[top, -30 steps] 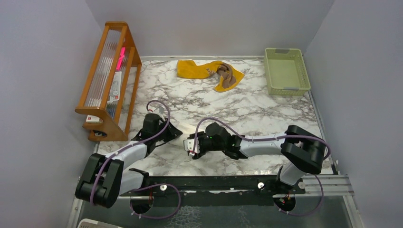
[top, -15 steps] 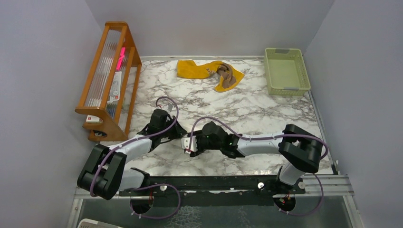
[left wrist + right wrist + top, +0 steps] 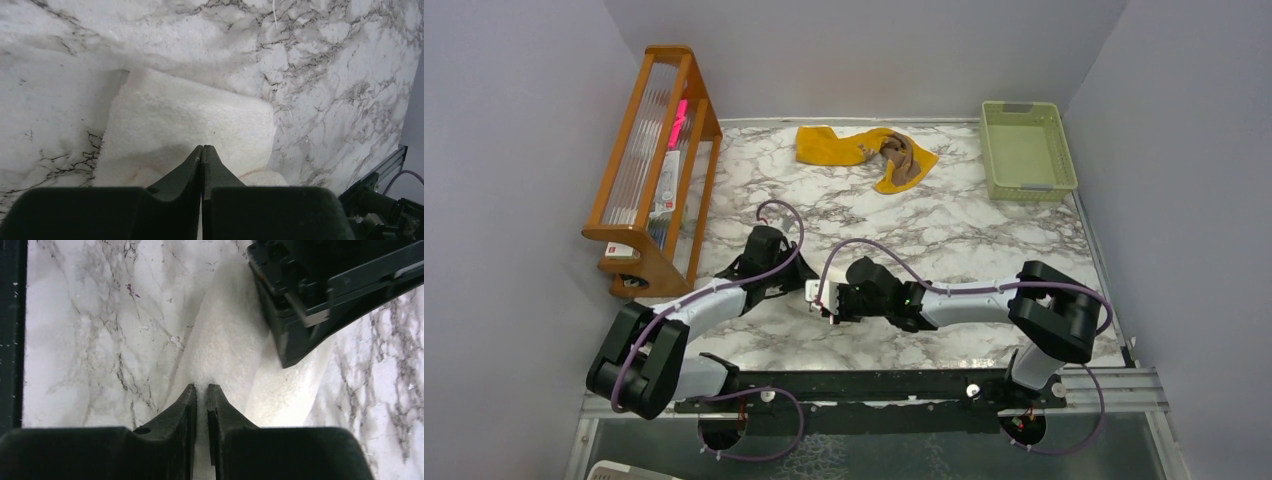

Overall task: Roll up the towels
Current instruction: Roll the towel at the center of the board.

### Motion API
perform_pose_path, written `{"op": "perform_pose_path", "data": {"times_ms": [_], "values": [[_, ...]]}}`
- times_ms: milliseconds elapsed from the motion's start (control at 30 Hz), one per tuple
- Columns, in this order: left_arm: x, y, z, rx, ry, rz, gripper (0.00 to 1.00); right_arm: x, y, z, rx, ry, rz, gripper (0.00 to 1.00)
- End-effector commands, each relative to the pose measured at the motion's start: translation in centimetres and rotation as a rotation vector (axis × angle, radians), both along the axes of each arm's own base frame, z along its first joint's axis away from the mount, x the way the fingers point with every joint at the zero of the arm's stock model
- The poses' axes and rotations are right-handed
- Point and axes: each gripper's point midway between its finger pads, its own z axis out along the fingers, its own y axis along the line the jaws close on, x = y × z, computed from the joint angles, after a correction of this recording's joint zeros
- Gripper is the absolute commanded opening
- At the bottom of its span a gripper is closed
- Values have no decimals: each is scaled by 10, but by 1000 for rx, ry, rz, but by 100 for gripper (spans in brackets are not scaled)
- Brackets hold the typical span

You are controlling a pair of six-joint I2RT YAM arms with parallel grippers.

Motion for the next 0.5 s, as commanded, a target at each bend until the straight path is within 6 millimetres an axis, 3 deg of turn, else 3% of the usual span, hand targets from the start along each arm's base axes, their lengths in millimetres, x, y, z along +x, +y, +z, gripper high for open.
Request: {"op": "perform_pose_path", "data": {"times_ms": [0, 133, 267, 367, 467], "values": [[23, 15, 18, 87, -42, 55, 5, -16, -13, -19, -34, 163, -62, 9], [49, 29, 59, 103, -110, 90, 12, -20, -12, -6, 42, 270, -86, 5], [63, 36, 96, 104, -189, 94, 20, -14, -13, 8, 126, 395, -128, 1], [62, 29, 112, 74, -221, 43, 23, -5, -17, 19, 199, 497, -152, 1], [50, 16, 114, 9, -215, -31, 24, 9, -25, 29, 275, 604, -172, 1]]}}
